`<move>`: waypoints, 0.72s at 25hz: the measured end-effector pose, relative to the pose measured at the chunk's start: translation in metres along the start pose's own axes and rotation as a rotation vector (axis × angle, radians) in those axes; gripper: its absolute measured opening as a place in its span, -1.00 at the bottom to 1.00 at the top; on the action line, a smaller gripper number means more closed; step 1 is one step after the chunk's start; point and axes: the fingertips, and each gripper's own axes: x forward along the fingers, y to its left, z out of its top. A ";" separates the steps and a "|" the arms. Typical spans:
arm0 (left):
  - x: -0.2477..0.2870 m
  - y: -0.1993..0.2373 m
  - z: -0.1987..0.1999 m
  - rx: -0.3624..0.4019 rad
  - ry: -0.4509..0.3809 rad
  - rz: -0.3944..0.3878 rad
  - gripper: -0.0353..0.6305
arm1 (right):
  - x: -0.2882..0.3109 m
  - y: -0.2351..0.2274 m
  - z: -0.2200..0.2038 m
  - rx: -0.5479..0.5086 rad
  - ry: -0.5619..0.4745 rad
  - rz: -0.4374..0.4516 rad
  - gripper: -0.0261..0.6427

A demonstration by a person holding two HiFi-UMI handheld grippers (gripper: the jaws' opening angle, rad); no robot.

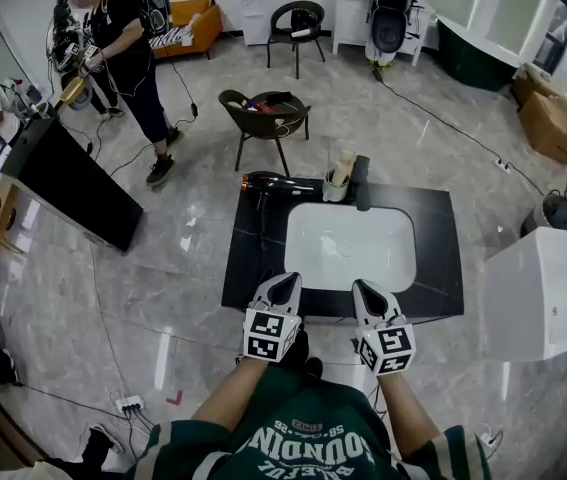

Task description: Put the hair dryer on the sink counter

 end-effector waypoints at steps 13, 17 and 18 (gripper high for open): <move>-0.001 0.003 -0.002 0.006 0.002 0.002 -0.86 | 0.002 0.004 0.000 -0.012 -0.001 0.008 -0.80; -0.003 0.004 -0.002 0.007 0.005 0.003 -0.86 | 0.001 0.005 -0.001 -0.014 -0.001 0.007 -0.80; -0.003 0.004 -0.002 0.008 0.005 0.003 -0.86 | 0.001 0.005 -0.001 -0.015 0.000 0.007 -0.80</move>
